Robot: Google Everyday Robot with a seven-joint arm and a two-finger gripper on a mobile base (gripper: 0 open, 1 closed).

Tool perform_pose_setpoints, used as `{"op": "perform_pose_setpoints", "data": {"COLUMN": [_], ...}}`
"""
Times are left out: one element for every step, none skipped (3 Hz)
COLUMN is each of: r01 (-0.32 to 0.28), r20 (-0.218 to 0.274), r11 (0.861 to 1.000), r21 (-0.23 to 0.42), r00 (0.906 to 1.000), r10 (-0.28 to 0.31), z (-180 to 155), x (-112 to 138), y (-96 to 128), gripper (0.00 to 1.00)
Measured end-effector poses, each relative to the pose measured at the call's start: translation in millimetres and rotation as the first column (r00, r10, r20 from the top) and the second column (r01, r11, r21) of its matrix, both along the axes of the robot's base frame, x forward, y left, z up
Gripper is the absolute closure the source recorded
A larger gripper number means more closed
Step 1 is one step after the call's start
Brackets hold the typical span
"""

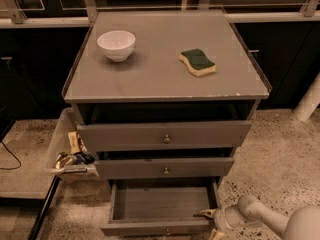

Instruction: Open bottom drawer

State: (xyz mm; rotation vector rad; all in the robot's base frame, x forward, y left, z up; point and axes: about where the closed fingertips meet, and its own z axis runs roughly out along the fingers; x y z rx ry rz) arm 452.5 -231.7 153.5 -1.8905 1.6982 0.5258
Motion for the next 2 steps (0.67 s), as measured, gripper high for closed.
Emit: {"op": "perform_pose_setpoints", "data": {"r01": [-0.017,-0.039], "r20": [0.020,0.099], "r11": [1.000,0.998], "r21": [-0.010,-0.045], "r00": [0.9996,0.9942], "r10": [0.017,0.044], "z": [17,63], "x": [-3,-7], "y": [-2,-11], "gripper": [0.00,0.00]}}
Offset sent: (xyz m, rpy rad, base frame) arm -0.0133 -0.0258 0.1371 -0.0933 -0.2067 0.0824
